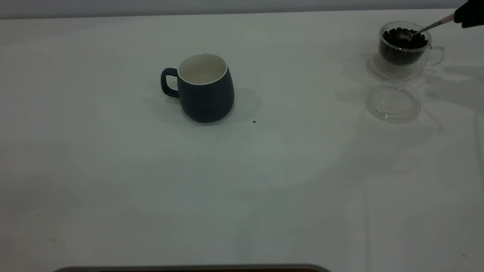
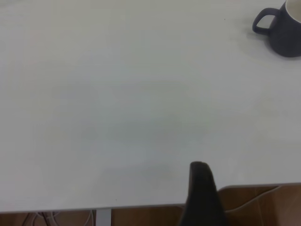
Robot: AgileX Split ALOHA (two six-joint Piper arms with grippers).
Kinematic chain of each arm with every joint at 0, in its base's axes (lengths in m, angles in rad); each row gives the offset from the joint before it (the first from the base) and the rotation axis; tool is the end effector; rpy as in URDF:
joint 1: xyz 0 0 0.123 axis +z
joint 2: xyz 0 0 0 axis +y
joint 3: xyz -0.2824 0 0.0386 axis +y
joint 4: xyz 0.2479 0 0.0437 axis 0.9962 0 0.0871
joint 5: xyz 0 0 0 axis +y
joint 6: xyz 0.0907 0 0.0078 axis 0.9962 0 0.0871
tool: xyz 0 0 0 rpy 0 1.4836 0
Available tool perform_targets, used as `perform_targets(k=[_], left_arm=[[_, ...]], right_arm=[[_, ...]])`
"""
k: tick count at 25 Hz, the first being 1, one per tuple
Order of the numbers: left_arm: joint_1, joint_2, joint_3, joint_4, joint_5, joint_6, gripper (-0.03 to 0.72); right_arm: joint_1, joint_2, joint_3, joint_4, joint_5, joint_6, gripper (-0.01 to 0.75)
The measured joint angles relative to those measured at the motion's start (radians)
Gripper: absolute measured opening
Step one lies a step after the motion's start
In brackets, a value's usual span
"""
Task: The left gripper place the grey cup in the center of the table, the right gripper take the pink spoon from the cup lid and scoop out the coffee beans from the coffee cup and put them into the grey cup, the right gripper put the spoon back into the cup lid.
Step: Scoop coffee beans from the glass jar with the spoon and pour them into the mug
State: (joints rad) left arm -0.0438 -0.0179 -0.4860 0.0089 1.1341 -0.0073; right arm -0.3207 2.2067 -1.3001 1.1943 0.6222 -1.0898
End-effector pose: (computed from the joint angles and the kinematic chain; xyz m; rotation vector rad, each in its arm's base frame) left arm -0.0091 0.0011 0.2674 0.0377 2.1135 -0.0197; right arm 0.4162 -0.0862 0.0917 0.2517 2.4988 0.6378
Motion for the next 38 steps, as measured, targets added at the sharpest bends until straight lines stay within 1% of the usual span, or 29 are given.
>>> perform_targets(k=[6, 15, 27, 38], left_arm=[[0.0, 0.0, 0.0, 0.0, 0.0, 0.0, 0.588], [0.0, 0.0, 0.0, 0.0, 0.0, 0.0, 0.588], [0.0, 0.0, 0.0, 0.0, 0.0, 0.0, 0.588], [0.0, 0.0, 0.0, 0.0, 0.0, 0.0, 0.588]], right_arm=[[-0.041, 0.03, 0.0, 0.045, 0.068, 0.004, 0.115], [-0.108, 0.098, 0.0, 0.151, 0.201, -0.02, 0.115], [-0.139, 0.103, 0.0, 0.193, 0.251, -0.02, 0.115], [-0.163, 0.103, 0.0, 0.193, 0.3, 0.039, 0.115]])
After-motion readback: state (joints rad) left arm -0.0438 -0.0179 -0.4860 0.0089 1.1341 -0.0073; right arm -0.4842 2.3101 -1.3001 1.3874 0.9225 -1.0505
